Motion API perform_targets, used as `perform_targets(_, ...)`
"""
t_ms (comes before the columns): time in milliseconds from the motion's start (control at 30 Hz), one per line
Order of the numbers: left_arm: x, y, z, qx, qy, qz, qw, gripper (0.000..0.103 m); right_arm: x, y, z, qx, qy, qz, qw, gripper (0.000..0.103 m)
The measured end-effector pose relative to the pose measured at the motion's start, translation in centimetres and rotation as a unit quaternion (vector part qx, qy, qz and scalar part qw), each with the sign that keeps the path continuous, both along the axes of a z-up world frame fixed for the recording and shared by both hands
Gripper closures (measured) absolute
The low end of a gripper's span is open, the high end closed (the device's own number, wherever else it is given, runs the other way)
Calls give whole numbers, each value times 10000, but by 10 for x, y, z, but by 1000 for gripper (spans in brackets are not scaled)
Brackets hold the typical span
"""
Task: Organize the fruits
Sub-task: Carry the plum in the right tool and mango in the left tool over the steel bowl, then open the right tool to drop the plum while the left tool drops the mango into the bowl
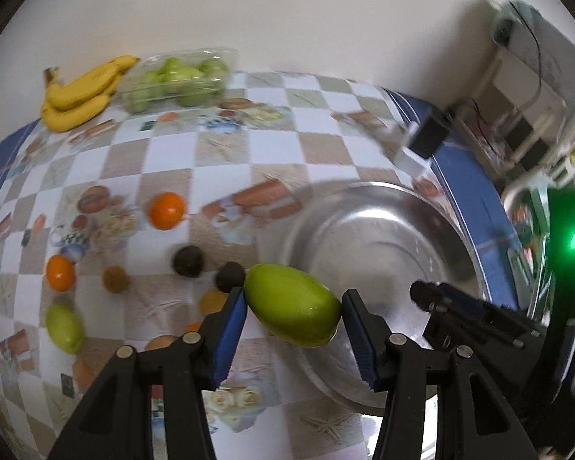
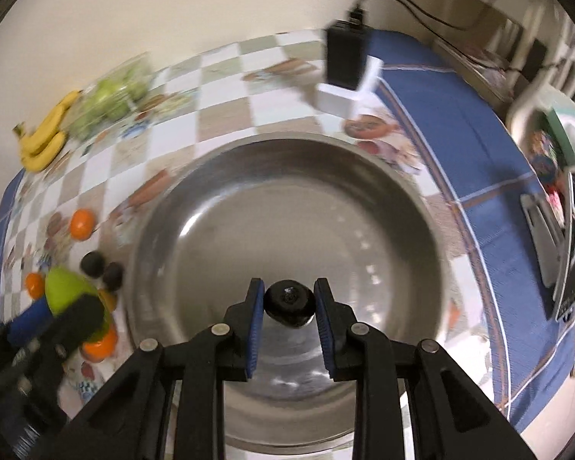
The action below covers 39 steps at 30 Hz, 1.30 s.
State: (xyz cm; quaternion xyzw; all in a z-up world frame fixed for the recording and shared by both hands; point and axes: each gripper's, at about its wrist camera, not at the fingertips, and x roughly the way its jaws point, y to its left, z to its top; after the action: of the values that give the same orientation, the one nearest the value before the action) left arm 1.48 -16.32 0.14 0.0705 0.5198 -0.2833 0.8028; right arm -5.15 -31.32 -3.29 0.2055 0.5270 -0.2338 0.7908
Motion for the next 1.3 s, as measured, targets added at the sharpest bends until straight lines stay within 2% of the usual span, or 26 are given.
perform_targets(167, -11, -21, -18, 267, -23, -312, 9992, 49, -5, -8, -6, 67, 70, -171, 9998, 75)
perform_targets(333, -13, -28, -31, 409, 81, -377, 9984, 49, -8, -13, -11, 133, 143, -265, 9995, 75)
perform_targets(467, -17, -33, -33, 584, -100, -445, 9973, 49, -8, -13, -15, 147, 201, -266, 9993, 75)
perform_targets(800, -16, -34, -33, 583, -114, -501, 9970, 48, -10, -16, -17, 174, 234, -332, 9990, 75)
perform_targets(933, -16, -34, -31, 517, -102, -502, 9973, 48, -12, -18, -16, 137, 211, -398, 9989, 65)
perform_targets(1300, -12, -27, -20, 366, -109, -372, 9986, 48, -15, -18, -5, 41, 39, -451, 9990, 61)
